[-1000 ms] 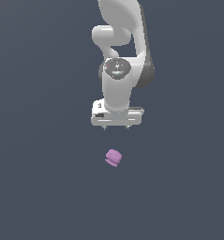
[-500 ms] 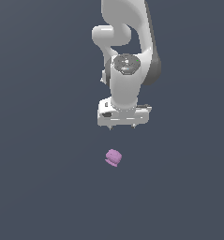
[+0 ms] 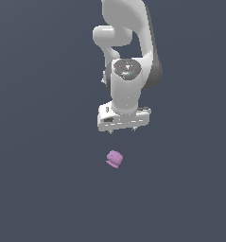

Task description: Pick up the object and move it to a goal position.

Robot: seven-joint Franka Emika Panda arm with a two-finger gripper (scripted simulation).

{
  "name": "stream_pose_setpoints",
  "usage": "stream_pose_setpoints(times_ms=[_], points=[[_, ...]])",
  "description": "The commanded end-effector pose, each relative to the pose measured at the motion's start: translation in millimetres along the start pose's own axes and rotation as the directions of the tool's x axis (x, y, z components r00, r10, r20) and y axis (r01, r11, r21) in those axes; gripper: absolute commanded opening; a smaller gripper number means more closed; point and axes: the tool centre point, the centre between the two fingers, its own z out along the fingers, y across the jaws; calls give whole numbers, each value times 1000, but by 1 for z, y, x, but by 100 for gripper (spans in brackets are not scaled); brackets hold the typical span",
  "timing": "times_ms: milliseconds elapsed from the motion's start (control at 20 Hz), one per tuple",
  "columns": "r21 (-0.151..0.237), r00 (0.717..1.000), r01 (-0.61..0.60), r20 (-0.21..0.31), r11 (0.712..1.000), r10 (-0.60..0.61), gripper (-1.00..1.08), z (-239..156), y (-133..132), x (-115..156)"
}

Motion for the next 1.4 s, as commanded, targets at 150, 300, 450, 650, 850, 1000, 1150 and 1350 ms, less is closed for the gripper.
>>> stream_pose_setpoints(times_ms=[150,300,450,650,850,1000,1150,1350], points=[[-7,994,106,0,994,-106,100,8,5,9],[-11,984,181,0,983,-181,100,13,8,15],[-15,965,261,0,965,-261,100,20,12,22],[-20,931,365,1,931,-365,100,28,17,30],[-24,886,464,2,885,-464,100,37,22,39],[-26,845,535,3,845,-535,100,44,26,45],[-29,799,601,4,799,-601,100,51,30,51],[-31,740,672,5,740,-673,100,59,35,57]])
